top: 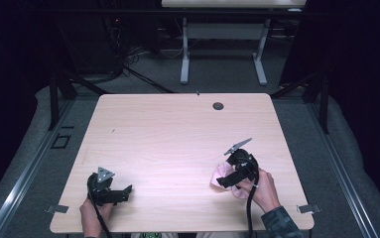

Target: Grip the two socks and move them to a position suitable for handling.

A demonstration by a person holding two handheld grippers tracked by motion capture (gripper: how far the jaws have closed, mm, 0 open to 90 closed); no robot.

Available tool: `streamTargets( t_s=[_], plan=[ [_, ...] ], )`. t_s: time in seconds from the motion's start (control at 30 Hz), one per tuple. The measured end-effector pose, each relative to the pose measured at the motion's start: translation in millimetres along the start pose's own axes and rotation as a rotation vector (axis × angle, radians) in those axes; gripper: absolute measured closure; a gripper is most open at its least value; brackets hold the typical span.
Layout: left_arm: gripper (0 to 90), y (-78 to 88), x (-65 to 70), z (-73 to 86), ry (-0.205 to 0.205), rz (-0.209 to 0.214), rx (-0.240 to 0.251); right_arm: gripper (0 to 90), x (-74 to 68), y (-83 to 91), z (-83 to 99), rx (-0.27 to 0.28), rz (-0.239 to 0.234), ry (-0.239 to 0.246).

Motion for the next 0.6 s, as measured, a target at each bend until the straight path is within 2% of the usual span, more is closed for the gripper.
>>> streamTargets(
  t_s=[0.03,0.07,0.1,0.17,0.23,0.3,0.4,0.43,0.5,0.53,0.6],
  plan=[
    [0.8,0.0,0.0,0.0,0.001,0.000,0.000,9.5,-0.8,-7.3,-2.5,-0.007,0.003,-0.013],
    [0.8,0.0,0.1,0.0,0.000,0.000,0.001,10.8,0.3,-11.2,-3.0,-0.040,0.008,0.000],
    [0.8,0.0,0.1,0.0,0.000,0.000,0.001,13.5,0.0,-14.4,-4.4,-0.043,0.008,-0.003],
    [0.8,0.0,0.1,0.0,0.000,0.000,0.000,17.2,2.8,-22.2,-5.1,-0.092,0.041,0.001],
    [0.8,0.0,0.1,0.0,0.000,0.000,0.001,26.2,4.0,-30.3,-6.0,-0.108,0.054,-0.024],
    [0.8,0.0,0.1,0.0,0.000,0.000,0.001,28.0,5.1,-36.7,-4.8,-0.143,0.059,-0.024],
    [0.8,-0.1,0.1,-0.1,0.000,-0.001,0.003,33.6,2.4,-43.2,-4.7,-0.144,0.061,-0.035],
    [0.8,-0.1,0.1,-0.2,0.000,-0.001,0.003,36.6,3.9,-42.2,-3.9,-0.165,0.080,-0.016],
    [0.8,-0.2,0.2,-0.2,0.000,0.000,0.004,42.2,2.8,-43.8,-5.0,-0.151,0.097,-0.029],
    [0.8,-0.1,0.2,-0.2,0.001,-0.001,0.004,44.3,4.5,-42.3,-4.0,-0.179,0.112,-0.008],
    [0.8,-0.1,0.2,-0.2,0.000,-0.001,0.004,48.0,3.3,-44.4,-4.5,-0.164,0.139,-0.012]
  ],
)
Point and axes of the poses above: each handheld gripper's, and its own axes: y roughly backward along the jaws, z roughly out of its underside, x roughly to its right, the point moved 8 cm from there along -y, roughly forward along the jaws, and after that the axes turned 9 degrees about -x, right-handed, at the moved point
